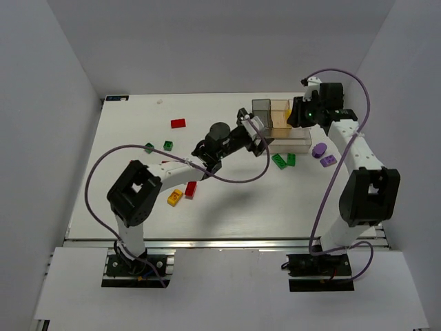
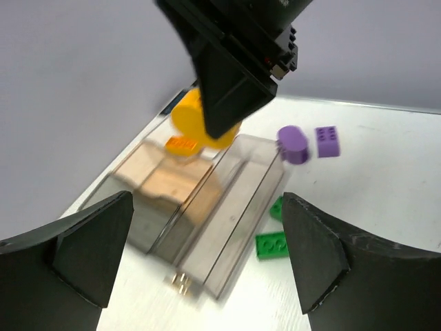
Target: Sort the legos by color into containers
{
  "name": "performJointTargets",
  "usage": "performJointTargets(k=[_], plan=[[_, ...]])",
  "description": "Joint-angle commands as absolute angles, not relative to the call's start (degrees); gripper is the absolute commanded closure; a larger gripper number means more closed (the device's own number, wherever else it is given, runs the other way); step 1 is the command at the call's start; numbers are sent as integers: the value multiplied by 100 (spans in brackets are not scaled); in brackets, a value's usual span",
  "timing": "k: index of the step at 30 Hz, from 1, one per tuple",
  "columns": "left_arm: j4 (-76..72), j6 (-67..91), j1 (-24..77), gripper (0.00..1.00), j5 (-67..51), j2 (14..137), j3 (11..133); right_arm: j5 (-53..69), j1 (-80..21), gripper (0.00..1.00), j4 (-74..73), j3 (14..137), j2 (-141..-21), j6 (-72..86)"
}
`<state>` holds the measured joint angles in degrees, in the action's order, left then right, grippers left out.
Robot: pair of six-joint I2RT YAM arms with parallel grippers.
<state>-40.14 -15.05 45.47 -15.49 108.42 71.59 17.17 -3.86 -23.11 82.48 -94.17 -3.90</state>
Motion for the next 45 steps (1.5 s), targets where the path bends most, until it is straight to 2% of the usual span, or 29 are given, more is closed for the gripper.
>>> performJointTargets(k=[1, 6, 17, 18, 20, 21, 24, 26, 28, 33, 35, 36, 37, 38, 39, 40, 41, 43, 44, 45], plan=[[-2587, -1083, 4518, 3, -450, 9943, 7014, 757, -325, 100, -2013, 8822, -9992, -466], [-524, -71, 4518, 4, 508, 9212, 7032, 150, -334, 100, -2056, 9561, -10878, -492], [1238, 1423, 4518, 2, 1098, 6980, 5766, -589, -316, 100, -2434, 11090, -12215, -738], [1500, 1520, 4518, 2, 1177, 6796, 5748, -563, -316, 97, -2522, 11388, -12443, -747], [1783, 1897, 4518, 2, 1292, 6645, 5704, -554, -308, 81, -2715, 11574, -12612, -773], [2036, 2003, 4518, 2, 1335, 6514, 5678, -545, -316, 64, -2716, 11593, -12656, -800], [2442, 2442, 4518, 2, 1502, 6329, 5537, -536, -316, 48, -2681, 11575, -12726, -870], [2583, 2689, 4518, 2, 1555, 6144, 5389, -545, -308, 46, -2698, 11619, -12762, -914], [2777, 2925, 4518, 2, 1670, 5978, 5300, -501, -273, 37, -2716, 11628, -12797, -914], [3470, 3410, 4518, 2, 2134, 5810, 5247, -89, -237, 26, -2733, 11435, -12420, -862], [3847, 3655, 4518, 2, 2293, 5818, 5300, 1198, -185, 26, -2925, 11077, -11852, -966], [3998, 3761, 4518, 2, 2407, 5844, 5343, 1839, -167, 32, -3005, 10857, -11595, -1245], [4095, 3797, 4518, 7, 2452, 5888, 5361, 3194, -158, 42, -3023, 10524, -10940, -1413], [4296, 3866, 4518, 11, 2478, 5984, 5370, 3869, -184, 65, -2728, 9642, -10594, -1554], [4359, 3919, 4518, 15, 2479, 6055, 5388, 4885, -202, 76, -2525, 9163, -10234, -1756], [4516, 3937, 4518, 24, 2444, 6134, 5388, 5278, -237, 85, -2383, 8749, -9621, -1845], [4596, 4025, 4518, 29, 2417, 6344, 5414, 5726, -272, 96, -2069, 8040, -9372, -1863], [4972, 4157, 4518, 34, 2417, 6582, 5493, 6756, -308, 93, -2039, 7570, -8801, -2222], [5070, 4305, 4518, 37, 2487, 6748, 5511, 7002, -325, 75, -2109, 7228, -8667, -2380], [5141, 4341, 4518, 38, 2679, 6811, 5459, 7336, -334, 66, -2153, 7094, -8440, -2634]])
